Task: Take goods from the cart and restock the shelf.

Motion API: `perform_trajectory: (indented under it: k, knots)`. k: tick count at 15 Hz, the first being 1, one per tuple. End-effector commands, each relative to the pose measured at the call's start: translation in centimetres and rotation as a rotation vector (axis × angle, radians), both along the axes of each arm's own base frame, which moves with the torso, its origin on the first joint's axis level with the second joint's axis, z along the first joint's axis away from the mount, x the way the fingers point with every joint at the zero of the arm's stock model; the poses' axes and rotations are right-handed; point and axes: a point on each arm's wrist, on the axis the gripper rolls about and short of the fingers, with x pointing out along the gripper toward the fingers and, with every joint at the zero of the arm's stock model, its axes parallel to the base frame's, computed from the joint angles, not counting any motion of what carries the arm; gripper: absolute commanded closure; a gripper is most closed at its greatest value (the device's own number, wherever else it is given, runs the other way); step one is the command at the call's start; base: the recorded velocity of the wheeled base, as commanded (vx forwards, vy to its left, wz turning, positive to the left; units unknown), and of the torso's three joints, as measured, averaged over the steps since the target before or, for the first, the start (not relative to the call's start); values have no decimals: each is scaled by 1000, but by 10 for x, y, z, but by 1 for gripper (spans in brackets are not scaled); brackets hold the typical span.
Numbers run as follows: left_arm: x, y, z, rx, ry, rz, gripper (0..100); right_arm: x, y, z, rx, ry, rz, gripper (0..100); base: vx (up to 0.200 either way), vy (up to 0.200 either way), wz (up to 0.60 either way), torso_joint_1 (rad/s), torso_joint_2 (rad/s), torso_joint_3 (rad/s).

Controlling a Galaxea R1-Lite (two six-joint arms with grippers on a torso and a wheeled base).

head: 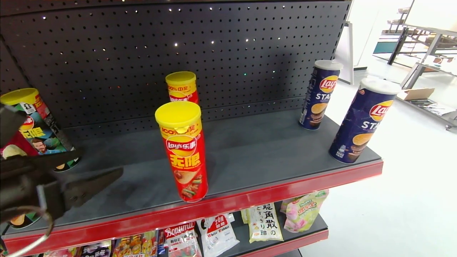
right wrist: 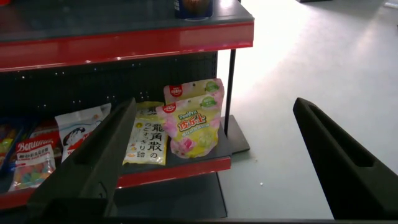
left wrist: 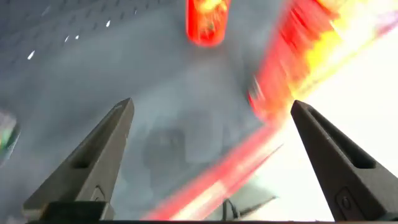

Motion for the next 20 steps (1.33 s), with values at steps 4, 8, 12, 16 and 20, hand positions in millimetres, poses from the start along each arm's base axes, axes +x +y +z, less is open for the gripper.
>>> perform_trajectory:
  k: [4,8,12,16,20]
  knots:
    - [-171,44,-51,-57,-237,199,0,0,0,0,0,-1,0,0,0,0,0,0,0,0]
    - [-176,48,-70,-55,-259,343,0,0,0,0,-2,-1,1,0,0,0,0,0,0,0]
    - [-172,48,-79,-29,-232,393,0,0,0,0,-3,-1,0,0,0,0,0,0,0,0]
    - [-171,48,-80,-27,-231,391,0,0,0,0,0,-1,-2,0,0,0,600,1,1,5]
    - [-171,48,-80,-28,-230,386,0,0,0,0,1,-1,0,0,0,0,300,5,0,0]
